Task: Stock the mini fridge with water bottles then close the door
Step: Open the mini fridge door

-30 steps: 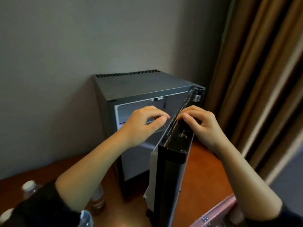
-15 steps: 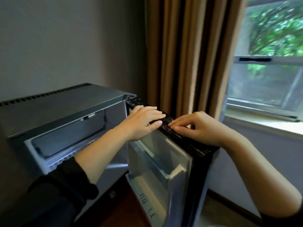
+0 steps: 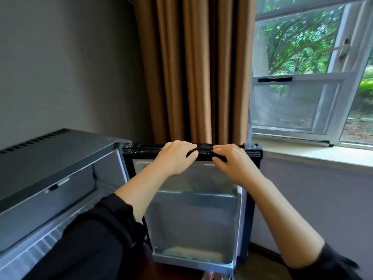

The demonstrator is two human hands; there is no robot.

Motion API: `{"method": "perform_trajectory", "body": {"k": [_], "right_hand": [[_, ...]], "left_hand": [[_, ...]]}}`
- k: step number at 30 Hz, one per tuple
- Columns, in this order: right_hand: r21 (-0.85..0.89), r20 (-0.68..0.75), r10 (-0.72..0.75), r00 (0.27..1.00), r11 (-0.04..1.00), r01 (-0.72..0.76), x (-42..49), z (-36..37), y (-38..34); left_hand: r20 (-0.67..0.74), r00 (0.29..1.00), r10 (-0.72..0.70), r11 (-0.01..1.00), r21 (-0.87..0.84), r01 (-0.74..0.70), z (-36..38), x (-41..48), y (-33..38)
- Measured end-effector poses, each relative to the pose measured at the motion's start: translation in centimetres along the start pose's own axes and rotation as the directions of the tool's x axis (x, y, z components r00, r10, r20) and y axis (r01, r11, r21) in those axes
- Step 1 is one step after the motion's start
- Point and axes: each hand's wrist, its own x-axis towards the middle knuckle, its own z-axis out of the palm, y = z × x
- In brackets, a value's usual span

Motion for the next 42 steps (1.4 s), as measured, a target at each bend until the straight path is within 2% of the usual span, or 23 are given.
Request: {"method": "perform_trajectory", "body": {"k": [5, 12, 17, 19, 22, 24, 27, 32, 35, 39, 42], "right_hand": [[0.042, -0.058, 0.058, 0.997, 0.998, -0.056, 3.4, 1.5, 2.0], [0.106, -0.098, 0.084, 0.992, 0.992, -0.074, 6.6, 2.4, 3.8], [0.075, -0.07, 0.107, 0.992, 0.992, -0.101, 8.7, 3.3, 4.5], [0.071, -0.062, 0.129, 0.99, 0.99, -0.124, 9.2, 3.6, 4.5], [-0.014, -0.083, 0.118, 0.989, 0.993, -0.12, 9.5, 3.9, 3.0], [-0.036, -0.127, 0.06, 0.99, 0.997, -0.065, 9.3, 4.6, 1.3], [0.065, -0.157, -0.062, 0.986, 0.995, 0.073, 9.2, 5.9, -2.0], [0.204, -0.078, -0.245, 0.966, 0.945, 0.256, 9.1, 8.0, -7.9], [0.27, 0.035, -0.338, 0.94, 0.909, 0.317, 8.9, 9.7, -11.9], [0.354, 0.194, -0.472, 0.86, 0.851, 0.387, 7.7, 12.8, -17.8], [0.425, 0.306, -0.59, 0.747, 0.787, 0.448, 6.6, 15.5, -21.8]], "left_hand": [[0.004, 0.999, -0.053, 0.998, 0.037, 0.052, 0.8, 2.7, 0.3], [-0.044, 0.996, -0.077, 0.997, -0.011, 0.077, 2.0, 4.9, -0.9], [-0.028, 0.996, -0.08, 0.996, -0.044, 0.079, 1.8, 4.9, -2.2], [-0.008, 0.995, -0.097, 0.995, -0.013, 0.096, 1.5, 4.8, -2.6], [-0.049, 0.991, -0.122, 0.992, 0.04, 0.124, 1.0, 4.5, -3.4], [-0.098, 0.984, -0.148, 0.988, 0.031, 0.151, 0.5, 4.0, -4.5], [-0.125, 0.972, -0.2, 0.98, -0.001, 0.201, -0.7, 2.0, -7.0], [-0.093, 0.958, -0.272, 0.961, -0.086, 0.264, -3.5, -5.2, -10.1], [-0.053, 0.929, -0.366, 0.926, -0.119, 0.358, -5.2, -10.9, -12.0], [0.006, 0.858, -0.514, 0.854, -0.092, 0.512, -6.2, -18.6, -13.4], [0.091, 0.77, -0.632, 0.764, -0.094, 0.638, -5.9, -23.9, -14.1]]}}
